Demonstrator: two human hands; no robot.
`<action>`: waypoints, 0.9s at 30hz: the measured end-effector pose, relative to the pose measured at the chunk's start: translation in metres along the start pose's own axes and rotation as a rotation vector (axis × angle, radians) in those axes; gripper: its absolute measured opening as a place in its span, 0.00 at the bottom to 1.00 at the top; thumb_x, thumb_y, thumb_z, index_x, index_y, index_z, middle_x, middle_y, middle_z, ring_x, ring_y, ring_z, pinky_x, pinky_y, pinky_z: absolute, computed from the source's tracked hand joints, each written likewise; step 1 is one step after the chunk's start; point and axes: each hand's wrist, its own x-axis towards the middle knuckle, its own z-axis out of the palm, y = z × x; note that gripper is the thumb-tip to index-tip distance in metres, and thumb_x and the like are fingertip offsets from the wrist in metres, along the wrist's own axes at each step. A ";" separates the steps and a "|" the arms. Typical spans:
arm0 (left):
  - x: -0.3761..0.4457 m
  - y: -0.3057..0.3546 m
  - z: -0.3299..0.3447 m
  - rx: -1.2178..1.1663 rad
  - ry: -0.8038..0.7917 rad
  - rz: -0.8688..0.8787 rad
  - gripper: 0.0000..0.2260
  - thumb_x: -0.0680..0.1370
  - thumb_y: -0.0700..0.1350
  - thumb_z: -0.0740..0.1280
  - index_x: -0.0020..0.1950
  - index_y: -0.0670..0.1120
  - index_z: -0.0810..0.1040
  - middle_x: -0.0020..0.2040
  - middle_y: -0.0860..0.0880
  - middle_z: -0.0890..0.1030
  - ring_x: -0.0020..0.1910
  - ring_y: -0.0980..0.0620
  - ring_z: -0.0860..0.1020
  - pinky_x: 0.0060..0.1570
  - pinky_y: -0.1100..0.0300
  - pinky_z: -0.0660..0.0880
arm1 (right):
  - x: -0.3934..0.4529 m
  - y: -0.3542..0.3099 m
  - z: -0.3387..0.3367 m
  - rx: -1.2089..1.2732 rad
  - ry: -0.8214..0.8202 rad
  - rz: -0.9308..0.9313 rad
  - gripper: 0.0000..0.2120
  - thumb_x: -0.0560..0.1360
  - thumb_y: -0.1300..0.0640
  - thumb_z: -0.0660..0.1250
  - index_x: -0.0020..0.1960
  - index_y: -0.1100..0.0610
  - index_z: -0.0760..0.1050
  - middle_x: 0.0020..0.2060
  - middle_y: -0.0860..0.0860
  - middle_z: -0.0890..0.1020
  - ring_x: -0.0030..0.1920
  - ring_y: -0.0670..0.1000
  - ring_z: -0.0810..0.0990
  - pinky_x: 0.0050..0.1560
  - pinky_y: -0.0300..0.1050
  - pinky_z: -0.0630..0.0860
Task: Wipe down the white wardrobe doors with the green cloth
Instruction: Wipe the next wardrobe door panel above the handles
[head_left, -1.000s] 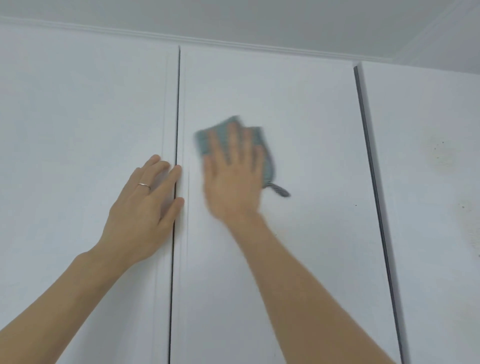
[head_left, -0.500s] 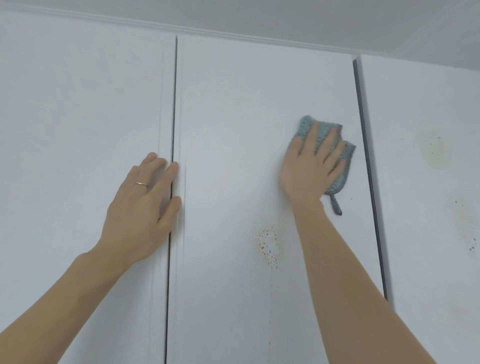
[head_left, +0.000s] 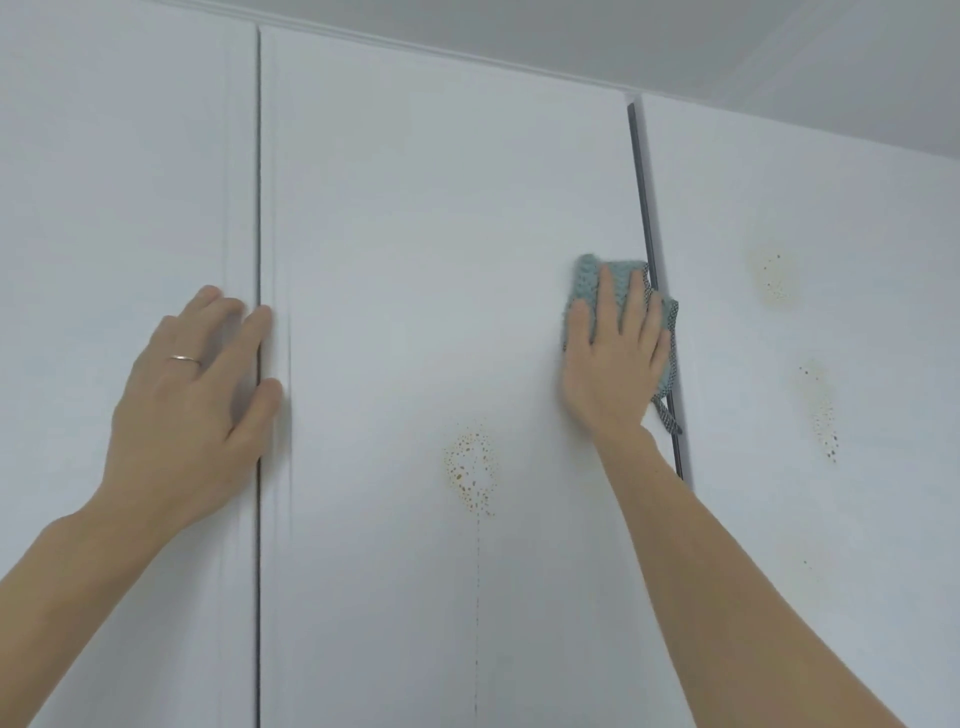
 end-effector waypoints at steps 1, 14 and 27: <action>0.000 0.001 0.000 -0.003 0.004 -0.004 0.26 0.81 0.51 0.59 0.76 0.40 0.73 0.74 0.39 0.71 0.80 0.37 0.63 0.67 0.32 0.70 | -0.003 -0.010 0.003 -0.002 0.000 0.088 0.26 0.86 0.42 0.45 0.83 0.41 0.48 0.83 0.47 0.48 0.83 0.53 0.44 0.81 0.58 0.42; -0.002 -0.005 -0.009 0.011 -0.088 0.031 0.29 0.82 0.55 0.55 0.80 0.42 0.70 0.79 0.44 0.67 0.83 0.43 0.59 0.77 0.42 0.61 | -0.008 -0.084 0.019 -0.048 -0.138 -0.790 0.25 0.85 0.39 0.46 0.82 0.39 0.55 0.83 0.44 0.54 0.83 0.50 0.49 0.81 0.56 0.47; -0.015 -0.009 -0.019 -0.009 -0.125 0.048 0.23 0.83 0.43 0.59 0.78 0.42 0.70 0.78 0.45 0.70 0.82 0.43 0.61 0.78 0.47 0.61 | -0.129 -0.109 0.029 -0.035 -0.175 -0.993 0.24 0.87 0.44 0.48 0.82 0.45 0.58 0.82 0.49 0.57 0.83 0.55 0.51 0.80 0.59 0.51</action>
